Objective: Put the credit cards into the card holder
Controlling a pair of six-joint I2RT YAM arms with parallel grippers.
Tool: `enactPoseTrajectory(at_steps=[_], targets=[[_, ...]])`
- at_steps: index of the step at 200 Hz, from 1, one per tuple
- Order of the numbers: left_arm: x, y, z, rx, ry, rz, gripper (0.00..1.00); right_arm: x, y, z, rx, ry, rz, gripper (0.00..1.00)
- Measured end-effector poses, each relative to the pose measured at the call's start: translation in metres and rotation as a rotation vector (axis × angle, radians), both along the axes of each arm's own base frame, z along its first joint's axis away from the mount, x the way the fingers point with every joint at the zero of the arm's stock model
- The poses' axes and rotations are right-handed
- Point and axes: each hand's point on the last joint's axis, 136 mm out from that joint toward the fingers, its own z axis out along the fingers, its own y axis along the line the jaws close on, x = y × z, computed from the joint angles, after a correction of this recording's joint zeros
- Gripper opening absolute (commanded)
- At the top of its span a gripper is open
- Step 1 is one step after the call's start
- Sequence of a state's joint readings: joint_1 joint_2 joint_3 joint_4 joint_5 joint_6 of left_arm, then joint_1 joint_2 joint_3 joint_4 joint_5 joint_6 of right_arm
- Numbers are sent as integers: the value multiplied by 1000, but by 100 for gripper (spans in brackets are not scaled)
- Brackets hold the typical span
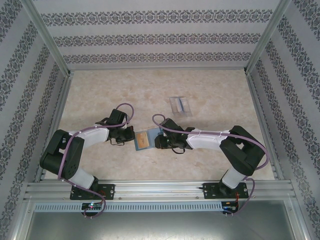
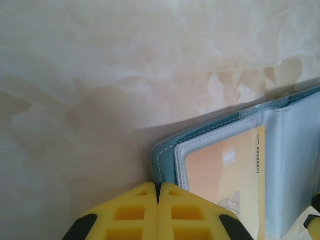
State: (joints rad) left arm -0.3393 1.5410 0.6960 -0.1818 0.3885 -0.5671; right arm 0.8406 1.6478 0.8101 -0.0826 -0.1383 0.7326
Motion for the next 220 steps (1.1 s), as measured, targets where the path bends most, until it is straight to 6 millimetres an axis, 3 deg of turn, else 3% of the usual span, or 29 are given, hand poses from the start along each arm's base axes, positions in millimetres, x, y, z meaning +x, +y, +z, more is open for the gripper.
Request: enactPoseTrajectory(at_steps=[122,193,220], targets=[[-2,1,1,3,5,1,6,7,10,3,30,-19,10,39],[-2,1,1,1,4,1,6,11,47,24,269,0,24,39],[-2,0,2,-2,3,0,11,9,56,27,325,23,31,39]])
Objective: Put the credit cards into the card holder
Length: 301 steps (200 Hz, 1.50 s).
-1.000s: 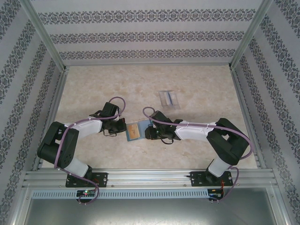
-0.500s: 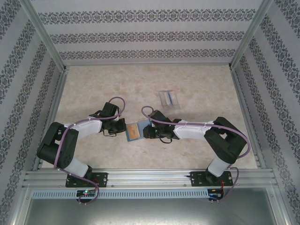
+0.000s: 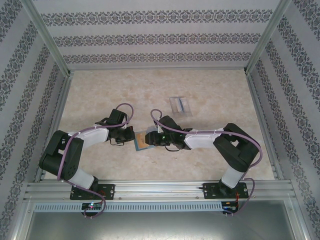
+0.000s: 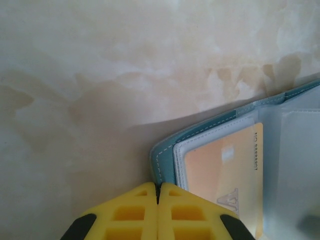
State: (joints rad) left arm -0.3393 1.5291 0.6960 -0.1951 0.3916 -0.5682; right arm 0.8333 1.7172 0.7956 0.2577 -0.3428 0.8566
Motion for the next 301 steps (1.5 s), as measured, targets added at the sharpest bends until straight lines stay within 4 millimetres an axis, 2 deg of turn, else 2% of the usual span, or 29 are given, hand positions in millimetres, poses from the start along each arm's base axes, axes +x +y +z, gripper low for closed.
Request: enactPoseTrajectory(at_steps=[18,36,52,96,117,158,178,216,226,234,237,278,296,301], targets=[[0,-1,2,-10,-1,5,14,0,4,5,26,-4,10,40],[1,-2,8,-40,1,17,26,0,7,8,36,-10,15,40],[4,2,15,-69,-1,52,31,-1,11,8,42,-13,25,40],[18,34,29,-105,-17,181,38,-7,25,-9,29,6,60,40],[18,36,31,-110,-21,192,40,-10,26,-18,17,24,71,41],[16,31,33,-138,-10,182,44,-6,22,-9,22,11,74,47],[14,28,30,-137,3,173,45,9,7,11,26,-30,48,51],[10,21,28,-119,1,145,46,56,-25,69,-30,-205,-28,65],[10,21,27,-110,-4,144,46,68,-32,81,-84,-259,-51,74],[11,23,28,-104,-7,146,46,79,-40,89,-136,-290,-82,94],[11,23,28,-102,-10,147,46,83,-43,93,-159,-309,-85,98],[10,29,38,-76,-57,145,52,135,-96,132,-477,-464,-249,98],[8,32,41,-60,-71,146,57,152,-118,130,-591,-476,-286,98],[7,33,41,-55,-76,144,66,156,-124,127,-619,-472,-292,98]])
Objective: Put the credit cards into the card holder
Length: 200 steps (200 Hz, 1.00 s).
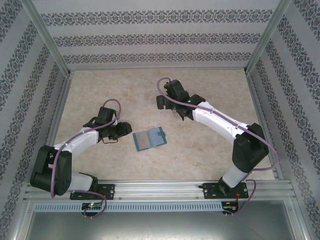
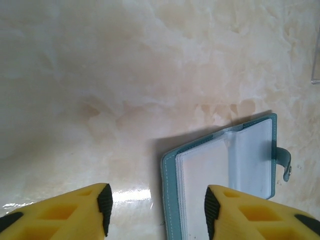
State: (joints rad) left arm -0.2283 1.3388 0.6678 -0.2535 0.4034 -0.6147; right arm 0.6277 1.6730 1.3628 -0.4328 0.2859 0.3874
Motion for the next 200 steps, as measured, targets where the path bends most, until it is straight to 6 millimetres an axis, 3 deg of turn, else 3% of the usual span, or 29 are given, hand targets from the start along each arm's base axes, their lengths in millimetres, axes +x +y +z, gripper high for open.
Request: enactPoseTrajectory(at_steps=[8,13,16,56,95,139,200], targets=[[-2,2,1,10,-8,-4,77,6,-9,-7,-40,14,-17,98],[-4,3,2,14,-9,-2,95,9,-14,-12,-63,24,-26,98],[-4,3,2,17,-9,-3,100,10,-16,-16,-77,34,-30,98],[-10,11,23,40,-82,1,100,25,-41,-55,-203,155,-41,98],[-17,20,41,75,-139,17,100,28,-53,-75,-256,213,-38,98],[-25,29,45,113,-144,30,100,32,-59,-96,-290,255,-43,98],[-30,37,60,138,-194,55,100,37,-74,-93,-382,224,-76,98]])
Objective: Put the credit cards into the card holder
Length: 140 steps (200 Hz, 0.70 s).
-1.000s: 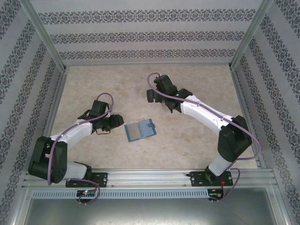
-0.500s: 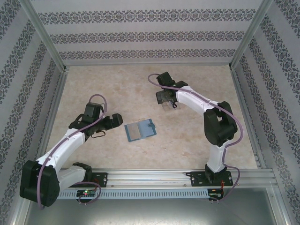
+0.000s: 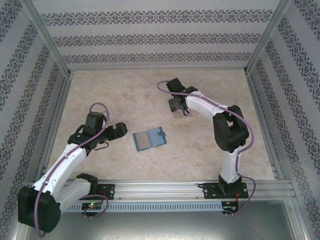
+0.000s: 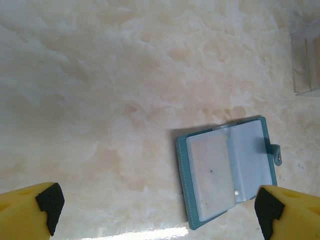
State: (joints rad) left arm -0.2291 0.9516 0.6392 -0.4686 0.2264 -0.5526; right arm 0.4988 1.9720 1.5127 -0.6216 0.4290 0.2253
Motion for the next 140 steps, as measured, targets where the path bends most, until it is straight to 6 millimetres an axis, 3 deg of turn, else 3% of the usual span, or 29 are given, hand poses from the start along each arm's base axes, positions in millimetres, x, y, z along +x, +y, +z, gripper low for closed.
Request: enactPoseTrajectory(at_steps=[89,118,140], targets=[[-5,3,-2,10,7,7,100,4,-13,7,-103,-31,5,98],[-5,3,-3,9,9,6,100,5,-18,10,-146,-39,13,90],[-7,1,-8,5,25,0,100,6,-20,11,-162,-42,17,79]])
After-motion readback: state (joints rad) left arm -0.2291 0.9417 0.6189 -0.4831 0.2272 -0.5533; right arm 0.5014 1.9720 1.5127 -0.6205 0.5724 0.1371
